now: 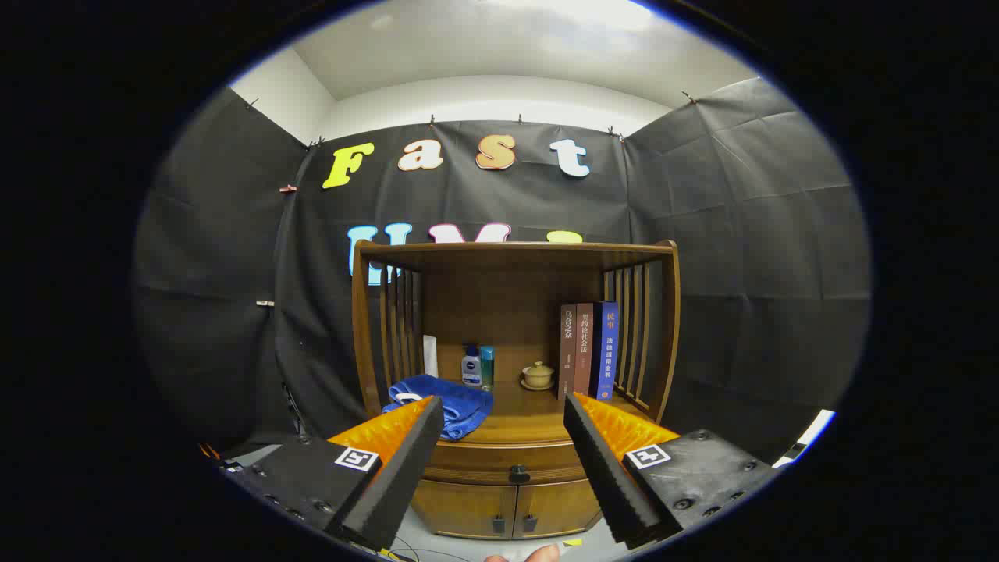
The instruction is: Pull open the drawer, take out the items inside it, and place them on the countertop above the cabinet.
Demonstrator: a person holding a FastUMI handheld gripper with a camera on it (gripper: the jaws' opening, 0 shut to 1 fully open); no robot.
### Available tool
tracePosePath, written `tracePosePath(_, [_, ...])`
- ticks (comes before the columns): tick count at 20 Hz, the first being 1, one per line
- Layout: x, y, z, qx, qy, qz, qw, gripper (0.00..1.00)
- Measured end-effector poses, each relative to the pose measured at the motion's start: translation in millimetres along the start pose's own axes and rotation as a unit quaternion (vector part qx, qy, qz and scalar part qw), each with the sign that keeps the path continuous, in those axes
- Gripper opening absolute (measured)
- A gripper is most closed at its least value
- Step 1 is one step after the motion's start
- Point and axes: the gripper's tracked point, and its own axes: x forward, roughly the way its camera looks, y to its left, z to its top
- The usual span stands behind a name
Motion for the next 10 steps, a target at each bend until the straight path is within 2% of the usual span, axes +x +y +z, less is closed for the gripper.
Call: tracePosePath(10, [-0.1,1.6,0.4,-0.005,-0.003,0.002,1.000,0.99])
